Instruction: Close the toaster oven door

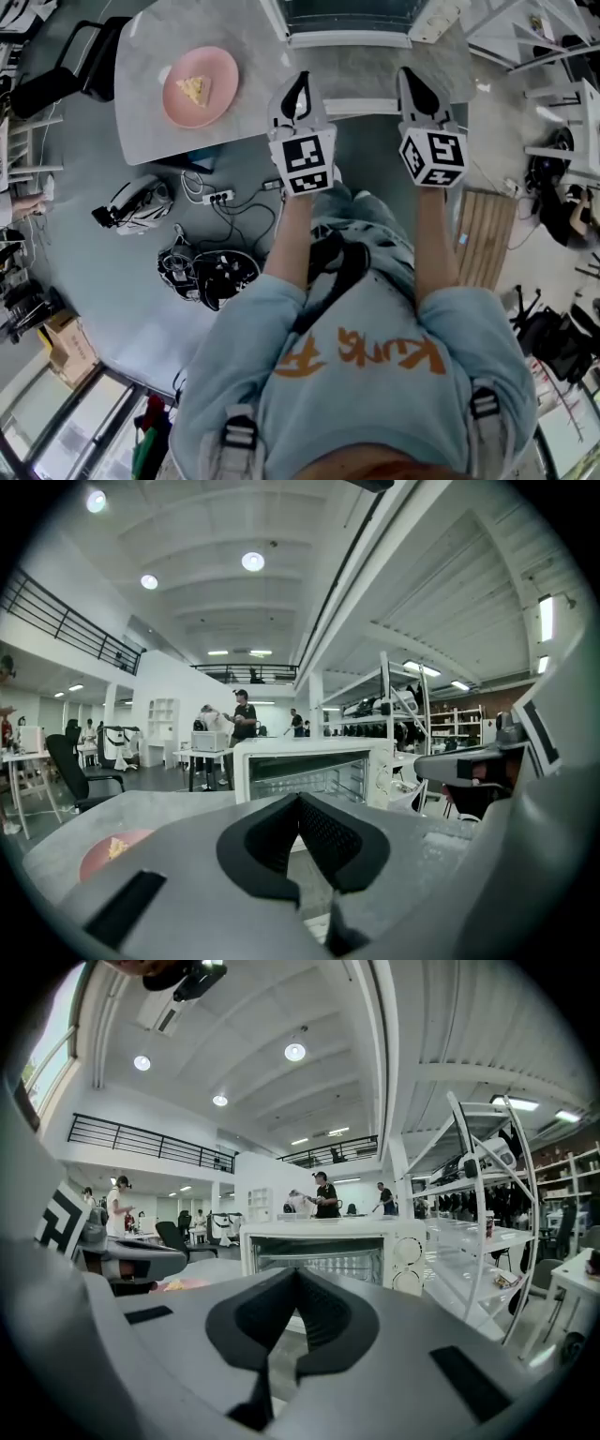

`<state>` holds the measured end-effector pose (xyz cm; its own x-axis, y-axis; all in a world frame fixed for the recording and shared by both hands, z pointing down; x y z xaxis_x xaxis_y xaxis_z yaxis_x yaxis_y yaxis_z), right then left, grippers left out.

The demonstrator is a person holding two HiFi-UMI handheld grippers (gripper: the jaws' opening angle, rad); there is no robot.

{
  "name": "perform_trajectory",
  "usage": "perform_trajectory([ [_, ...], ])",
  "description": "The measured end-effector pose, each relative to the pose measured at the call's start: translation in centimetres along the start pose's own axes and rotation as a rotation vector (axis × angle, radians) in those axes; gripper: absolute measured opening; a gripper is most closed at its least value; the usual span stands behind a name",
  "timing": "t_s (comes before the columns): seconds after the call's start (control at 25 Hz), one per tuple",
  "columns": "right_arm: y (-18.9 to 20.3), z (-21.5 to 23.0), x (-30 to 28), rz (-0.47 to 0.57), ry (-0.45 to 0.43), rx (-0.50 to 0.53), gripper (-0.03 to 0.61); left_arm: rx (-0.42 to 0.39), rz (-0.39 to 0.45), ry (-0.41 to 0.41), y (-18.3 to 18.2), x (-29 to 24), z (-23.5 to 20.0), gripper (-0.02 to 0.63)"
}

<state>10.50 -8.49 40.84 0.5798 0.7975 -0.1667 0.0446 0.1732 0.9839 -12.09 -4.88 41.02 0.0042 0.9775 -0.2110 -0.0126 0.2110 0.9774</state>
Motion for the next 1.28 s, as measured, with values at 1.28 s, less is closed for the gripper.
perform_trajectory([
  [1.28, 14.6, -1.7, 1.9, -0.526, -0.388, 0.776, 0.075, -0.831, -0.257, 0.188, 15.0, 0.8, 8.8, 0.005],
])
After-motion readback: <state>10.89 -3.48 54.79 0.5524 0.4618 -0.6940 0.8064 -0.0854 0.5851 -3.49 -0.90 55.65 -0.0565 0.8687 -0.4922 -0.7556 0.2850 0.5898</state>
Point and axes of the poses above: the fingertips, and each gripper's own axes: x backward along the fingers, z to its right, y out of its underside, the point moved 10 cm from there along x, backward along the fingers, and after that the axes turned 8 degrees about -y, right-handed, at the moved point
